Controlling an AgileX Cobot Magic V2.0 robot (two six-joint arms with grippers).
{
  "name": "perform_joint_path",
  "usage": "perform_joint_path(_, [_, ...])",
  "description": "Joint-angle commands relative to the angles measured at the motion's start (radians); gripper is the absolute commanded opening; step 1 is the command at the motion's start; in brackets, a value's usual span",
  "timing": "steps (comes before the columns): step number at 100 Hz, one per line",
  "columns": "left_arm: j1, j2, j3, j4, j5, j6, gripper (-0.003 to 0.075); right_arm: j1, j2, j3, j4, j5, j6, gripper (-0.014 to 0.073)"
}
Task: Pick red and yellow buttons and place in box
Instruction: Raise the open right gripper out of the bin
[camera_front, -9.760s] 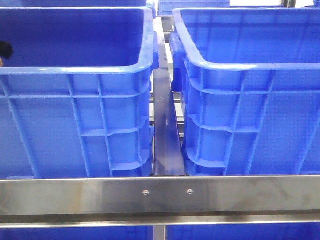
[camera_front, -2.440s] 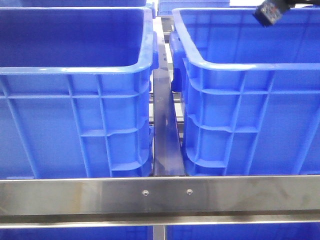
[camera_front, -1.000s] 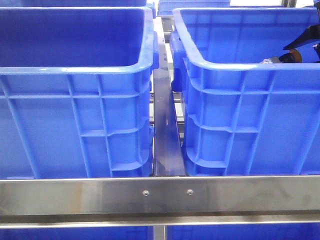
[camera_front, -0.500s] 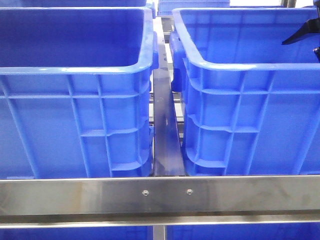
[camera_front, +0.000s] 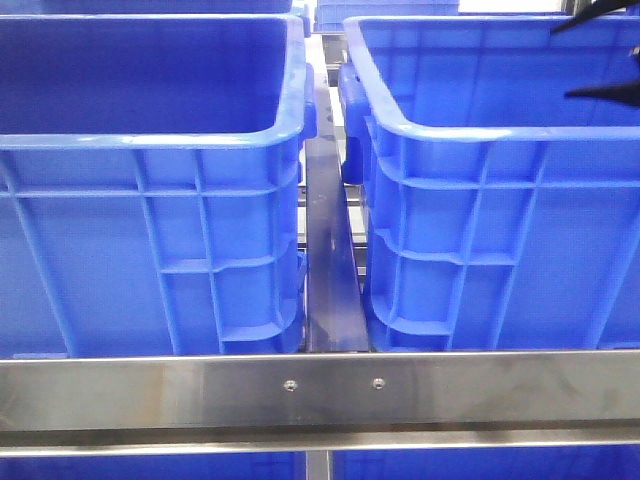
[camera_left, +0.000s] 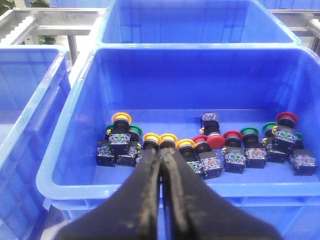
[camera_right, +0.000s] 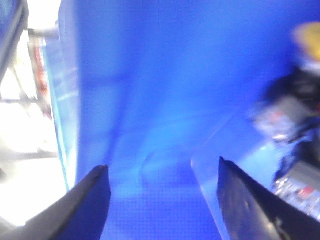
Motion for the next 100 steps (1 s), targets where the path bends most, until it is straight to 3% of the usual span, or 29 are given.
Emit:
perform_joint_path(1, [0.001, 0.014, -0.025, 0.005, -0.082, -0.009, -0.0019, -0.005, -0.113, -0.022, -0.055, 0.012, -0.034, 0.0486])
perform_joint_path(18, [0.001, 0.014, -0.025, 0.005, -0.082, -0.009, -0.0019, -0.002, -0.239, -0.006, -0.195, -0.085, -0.047, 0.0486])
perform_joint_path(42, [0.001, 0.014, -0.025, 0.005, -0.082, -0.009, -0.0019, 0.013, -0.44, 0.102, -0.235, -0.239, -0.208, 0.0486])
perform_joint_path(71, [0.001, 0.014, -0.025, 0.005, -0.082, -0.009, -0.0019, 0.2, -0.654, 0.237, -0.367, -0.527, -0.367, 0.0486])
perform_joint_path(100, [0.001, 0.014, -0.025, 0.005, -0.082, -0.009, -0.0019, 0.256, -0.865, 0.341, -0.53, -0.575, -0.372, 0.0486])
